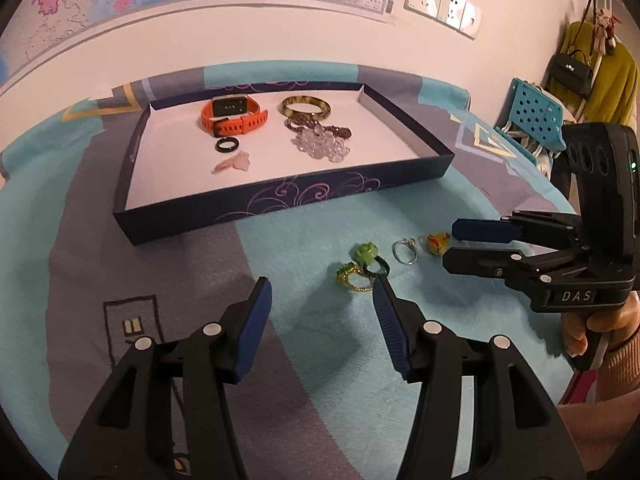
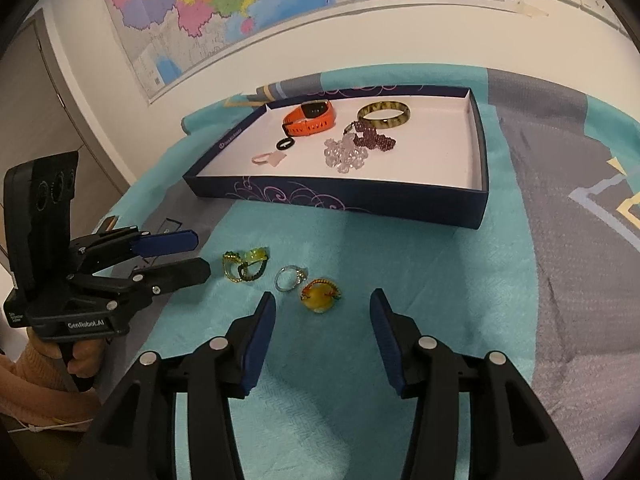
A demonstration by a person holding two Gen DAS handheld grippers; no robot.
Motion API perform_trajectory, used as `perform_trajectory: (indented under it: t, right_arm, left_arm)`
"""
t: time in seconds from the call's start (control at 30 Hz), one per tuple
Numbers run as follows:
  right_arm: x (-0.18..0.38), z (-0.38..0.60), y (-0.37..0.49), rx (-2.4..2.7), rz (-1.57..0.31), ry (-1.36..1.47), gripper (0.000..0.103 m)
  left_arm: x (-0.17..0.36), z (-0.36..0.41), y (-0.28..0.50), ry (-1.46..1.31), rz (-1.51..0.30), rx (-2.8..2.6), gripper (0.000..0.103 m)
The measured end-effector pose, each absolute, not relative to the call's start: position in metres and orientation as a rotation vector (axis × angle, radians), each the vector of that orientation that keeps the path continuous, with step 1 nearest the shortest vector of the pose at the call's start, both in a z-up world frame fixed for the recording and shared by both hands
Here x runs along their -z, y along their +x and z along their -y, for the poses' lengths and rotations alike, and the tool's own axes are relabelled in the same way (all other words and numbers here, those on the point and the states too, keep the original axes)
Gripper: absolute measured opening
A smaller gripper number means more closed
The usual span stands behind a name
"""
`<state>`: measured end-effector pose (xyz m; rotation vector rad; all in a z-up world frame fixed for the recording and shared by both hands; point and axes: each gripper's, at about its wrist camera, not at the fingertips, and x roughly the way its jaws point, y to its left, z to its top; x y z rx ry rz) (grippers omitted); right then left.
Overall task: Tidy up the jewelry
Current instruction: 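Withdraw both open tools from the box toward the remaining rings, then grasp the green-stone gold ring with the left tool while the right tool grasps the amber bead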
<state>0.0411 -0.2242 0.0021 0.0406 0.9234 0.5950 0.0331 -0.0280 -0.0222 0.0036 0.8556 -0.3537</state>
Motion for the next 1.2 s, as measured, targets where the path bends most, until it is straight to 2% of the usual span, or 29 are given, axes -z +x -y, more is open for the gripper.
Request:
perform_trajectory:
  t: [0.27,0.4,0.47,0.5,0.57,0.83,0.87,0.97,1.2]
  right_arm:
    - [-0.002,0.221,0.041,-0.611,-0.927,0.039,0.054]
    - [-0.002,0.221,0.042,-0.612,-0.928,0.049,0.054]
    - [-0.002,0.221,0.042,-0.613,-0.928,0.052,0.054]
    - [-0.002,0.222,0.042,-0.614,-0.929,0.052,0.054]
    - [-0.003,0.222,0.043,-0.616,-0.929,0.056,0.054]
    - [-0.004,0.224,0.041,-0.608,-0.926,0.055,0.054]
    - [-0.004,0.223,0.042,-0.608,-0.926,0.054,0.053]
    - [-0.004,0.22,0.043,-0.604,-0.929,0.039,0.041]
    - [-0.003,0.214,0.046,-0.566,-0.931,-0.008,0.027]
  left_arm:
    - [0.026,0.038,0.046,0.018,-0.88,0.347,0.044]
    - [0.027,0.046,0.051,0.037,-0.881,0.367,0.034]
    - [0.027,0.05,0.05,0.048,-0.879,0.388,0.026]
    - [0.027,0.052,0.049,0.05,-0.879,0.405,0.016]
    - [0.027,0.054,0.047,0.06,-0.876,0.418,0.013]
    - [0.025,0.039,0.041,-0.008,-0.88,0.428,0.012]
    - [0.025,0.036,0.04,-0.013,-0.88,0.423,0.012]
    - [0.024,0.029,0.037,-0.029,-0.881,0.409,0.012]
    - [0.023,0.018,0.035,-0.052,-0.875,0.388,0.012]
